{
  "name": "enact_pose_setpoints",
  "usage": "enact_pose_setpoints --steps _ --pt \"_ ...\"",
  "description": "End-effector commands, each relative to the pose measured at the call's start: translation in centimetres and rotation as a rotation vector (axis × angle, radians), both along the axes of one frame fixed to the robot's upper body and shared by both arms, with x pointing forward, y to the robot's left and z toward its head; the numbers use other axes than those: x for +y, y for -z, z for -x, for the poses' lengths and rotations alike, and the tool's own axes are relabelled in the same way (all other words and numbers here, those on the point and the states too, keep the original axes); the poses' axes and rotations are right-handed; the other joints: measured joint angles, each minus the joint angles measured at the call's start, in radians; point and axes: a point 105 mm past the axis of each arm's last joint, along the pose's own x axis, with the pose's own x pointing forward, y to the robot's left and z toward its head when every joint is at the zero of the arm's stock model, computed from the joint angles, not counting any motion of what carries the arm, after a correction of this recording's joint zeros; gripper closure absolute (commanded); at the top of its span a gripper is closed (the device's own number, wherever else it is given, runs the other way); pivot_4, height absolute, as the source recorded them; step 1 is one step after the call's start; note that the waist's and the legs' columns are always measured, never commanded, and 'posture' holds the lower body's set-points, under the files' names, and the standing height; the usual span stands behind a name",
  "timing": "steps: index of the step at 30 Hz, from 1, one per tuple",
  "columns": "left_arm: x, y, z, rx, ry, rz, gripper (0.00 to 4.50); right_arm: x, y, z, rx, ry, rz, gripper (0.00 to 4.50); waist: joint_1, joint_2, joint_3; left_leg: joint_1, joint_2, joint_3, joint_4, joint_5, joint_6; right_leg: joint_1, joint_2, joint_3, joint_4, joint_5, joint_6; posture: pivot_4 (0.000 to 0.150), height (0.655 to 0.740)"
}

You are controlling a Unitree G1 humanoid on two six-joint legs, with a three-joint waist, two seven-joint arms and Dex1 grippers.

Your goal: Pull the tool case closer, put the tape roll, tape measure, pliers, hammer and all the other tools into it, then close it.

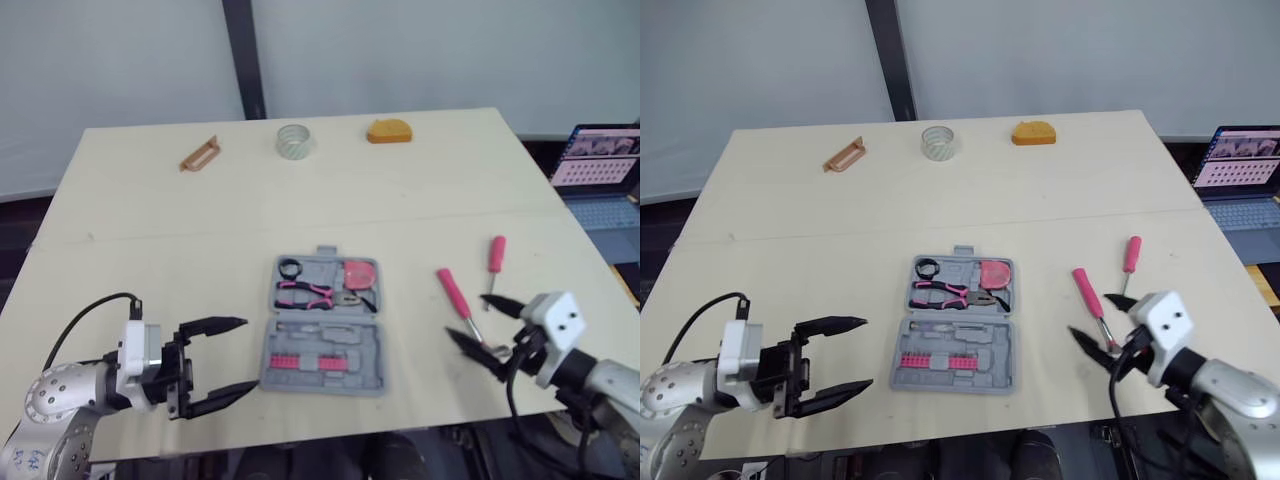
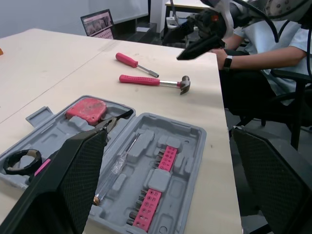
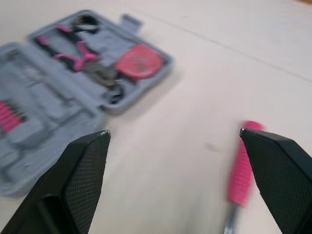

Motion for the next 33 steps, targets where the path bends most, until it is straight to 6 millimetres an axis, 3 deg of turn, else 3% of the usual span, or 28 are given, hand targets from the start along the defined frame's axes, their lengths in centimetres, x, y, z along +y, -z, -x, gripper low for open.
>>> enact_pose_setpoints --steps 1,5,12,33 --pt "-0.4 -0.1 0.0 0.011 0.050 0.006 0.10 -2.4 -0.3 0.1 0.008 0.157 0.038 0.00 -0.002 0.000 0.000 0.000 0.000 0.000 0.000 0.000 0.000 0.000 0.000 0.000 0.000 0.000 0.000 0.150 0.7400" --pt "-0.6 0.2 -0.3 0.012 0.072 -0.017 0.10 -4.4 0.4 -0.2 0.081 0.271 0.044 0.00 -0.008 0.001 0.000 0.000 0.000 0.001 0.000 0.000 0.000 -0.001 0.000 0.001 0.001 0.000 0.000 0.150 0.7400" --pt "-0.9 0.2 -0.8 0.011 0.078 -0.019 0.10 -5.3 2.2 -0.5 0.315 0.318 -0.013 0.00 -0.005 0.002 0.001 0.000 0.000 0.003 -0.001 0.000 0.000 -0.003 0.000 0.003 0.001 0.000 0.000 0.150 0.7400" --pt "-0.7 0.5 0.2 0.030 0.034 -0.042 0.10 -3.7 5.1 -3.8 0.425 0.349 -0.007 0.00 -0.006 0.002 0.001 -0.007 0.000 0.007 0.001 0.000 0.000 -0.013 0.000 0.007 0.005 0.000 0.000 0.150 0.7400"
